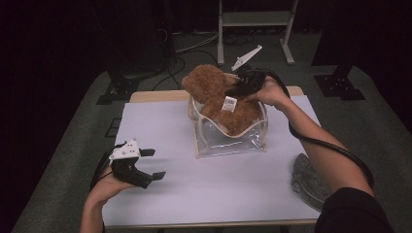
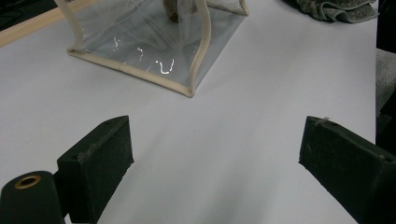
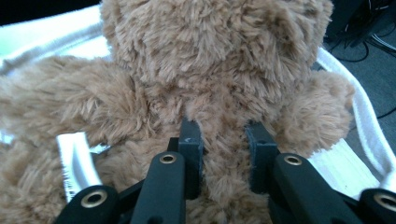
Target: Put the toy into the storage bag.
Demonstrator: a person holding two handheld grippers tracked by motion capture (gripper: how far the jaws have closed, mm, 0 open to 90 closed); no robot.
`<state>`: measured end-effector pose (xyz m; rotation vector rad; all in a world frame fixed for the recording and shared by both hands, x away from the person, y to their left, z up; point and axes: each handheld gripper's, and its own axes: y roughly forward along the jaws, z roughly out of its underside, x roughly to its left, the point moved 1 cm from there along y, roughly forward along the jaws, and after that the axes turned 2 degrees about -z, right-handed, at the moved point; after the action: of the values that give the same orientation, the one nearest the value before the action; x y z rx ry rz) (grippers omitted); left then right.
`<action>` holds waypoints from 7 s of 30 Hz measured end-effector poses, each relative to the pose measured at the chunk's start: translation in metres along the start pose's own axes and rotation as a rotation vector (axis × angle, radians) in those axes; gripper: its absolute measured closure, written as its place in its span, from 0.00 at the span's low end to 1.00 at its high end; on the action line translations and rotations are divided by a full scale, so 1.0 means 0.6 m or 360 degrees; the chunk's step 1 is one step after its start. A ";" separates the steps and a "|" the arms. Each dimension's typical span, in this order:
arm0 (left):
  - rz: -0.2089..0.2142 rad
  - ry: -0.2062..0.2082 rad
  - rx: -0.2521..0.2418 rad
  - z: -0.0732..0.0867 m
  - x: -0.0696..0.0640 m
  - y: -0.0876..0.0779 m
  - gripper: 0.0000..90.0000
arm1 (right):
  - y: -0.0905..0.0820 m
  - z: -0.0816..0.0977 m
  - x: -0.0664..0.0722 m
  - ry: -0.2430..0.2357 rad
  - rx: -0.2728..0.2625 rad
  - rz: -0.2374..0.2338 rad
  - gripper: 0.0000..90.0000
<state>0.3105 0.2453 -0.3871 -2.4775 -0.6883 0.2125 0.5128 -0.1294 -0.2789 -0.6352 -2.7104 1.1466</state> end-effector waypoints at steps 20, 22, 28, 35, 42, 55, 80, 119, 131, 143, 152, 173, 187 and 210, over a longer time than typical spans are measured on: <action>0.0008 0.0001 -0.0001 0.000 -0.003 0.001 0.09 | 0.019 -0.003 0.005 0.0023 0.0202 0.0149 0.80; 0.0009 -0.0002 0.0000 0.001 -0.004 0.001 0.09 | 0.025 0.002 0.006 0.0011 0.0226 0.0156 0.80; 0.0012 -0.0003 0.0002 0.001 -0.003 0.002 0.09 | 0.021 -0.001 0.004 0.0062 0.0191 0.0109 0.75; 0.0016 0.0007 0.0010 -0.001 -0.004 0.004 0.09 | 0.000 -0.011 -0.003 0.0157 0.0118 0.0057 0.59; 0.0014 0.0009 -0.0001 -0.002 -0.005 0.002 0.09 | -0.014 -0.014 -0.003 0.0225 0.0061 0.0050 0.54; 0.0017 0.0020 -0.0003 -0.005 -0.006 0.001 0.09 | -0.038 -0.023 0.062 0.0064 0.0052 -0.0282 0.77; 0.0040 0.0088 -0.0060 -0.029 -0.024 0.016 0.10 | -0.050 0.014 0.088 -0.0005 0.0084 -0.0427 0.81; 0.0176 0.0337 -0.0113 -0.142 -0.070 0.107 0.15 | -0.014 0.039 0.097 -0.0033 0.0172 -0.0247 0.77; 0.0241 0.0462 -0.0097 -0.179 -0.063 0.134 0.27 | -0.017 0.042 0.091 -0.0003 0.0138 -0.0277 0.71; 0.0289 0.0547 -0.0094 -0.205 -0.066 0.161 0.40 | -0.023 0.043 0.088 -0.0005 0.0111 -0.0302 0.67; 0.0288 0.0643 -0.0097 -0.232 -0.060 0.169 0.51 | -0.021 0.047 0.080 0.0039 0.0097 -0.0341 0.65; 0.0328 0.0709 -0.0013 -0.223 -0.046 0.196 0.59 | -0.027 0.048 0.085 0.0033 0.0082 -0.0365 0.63; 0.0317 0.0666 -0.0022 -0.214 -0.038 0.184 0.55 | -0.001 0.030 0.112 -0.0074 0.0275 -0.0153 0.76; 0.0297 0.0649 -0.0033 -0.206 -0.033 0.172 0.53 | -0.017 0.027 0.115 -0.0062 0.0205 -0.0196 0.75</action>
<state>0.3732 0.1031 -0.3410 -2.4945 -0.2896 -0.2288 0.4427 -0.1168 -0.2862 -0.4258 -2.6383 1.3015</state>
